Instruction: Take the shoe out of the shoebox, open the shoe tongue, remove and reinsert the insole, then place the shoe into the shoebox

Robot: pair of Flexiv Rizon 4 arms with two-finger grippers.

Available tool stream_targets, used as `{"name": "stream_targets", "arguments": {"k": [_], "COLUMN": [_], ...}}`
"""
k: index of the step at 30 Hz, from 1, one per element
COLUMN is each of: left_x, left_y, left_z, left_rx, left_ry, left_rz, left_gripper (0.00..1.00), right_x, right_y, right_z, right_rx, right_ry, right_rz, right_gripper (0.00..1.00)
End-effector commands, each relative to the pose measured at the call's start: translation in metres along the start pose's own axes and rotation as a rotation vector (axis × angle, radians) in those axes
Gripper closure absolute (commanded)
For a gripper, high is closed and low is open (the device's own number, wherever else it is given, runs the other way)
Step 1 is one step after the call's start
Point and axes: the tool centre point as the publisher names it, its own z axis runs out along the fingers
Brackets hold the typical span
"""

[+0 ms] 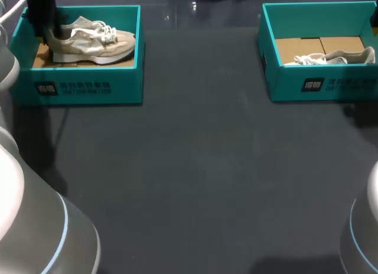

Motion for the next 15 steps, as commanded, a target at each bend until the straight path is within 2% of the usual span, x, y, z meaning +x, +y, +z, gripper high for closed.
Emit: {"name": "stream_targets", "arguments": {"k": [1,8,15], "left_x": [0.002,0.01,0.02], "left_y": [0.005,0.0,-0.01], "left_z": [-0.004,-0.02,-0.047], "left_rx": [0.024,-0.013,-0.069], "left_ry": [-0.012,-0.031,-0.045], "left_rz": [0.002,0.006,0.019], "left_gripper": [1.0,1.0,1.0], "right_x": [0.0,0.0,0.0], "right_y": [0.0,0.0,0.0], "right_z": [0.0,0.0,0.0], "right_rx": [0.0,0.0,0.0], "right_ry": [-0.001,-0.001,-0.001], "right_rz": [0.001,0.001,0.001], "right_gripper": [0.0,0.0,0.0]}}
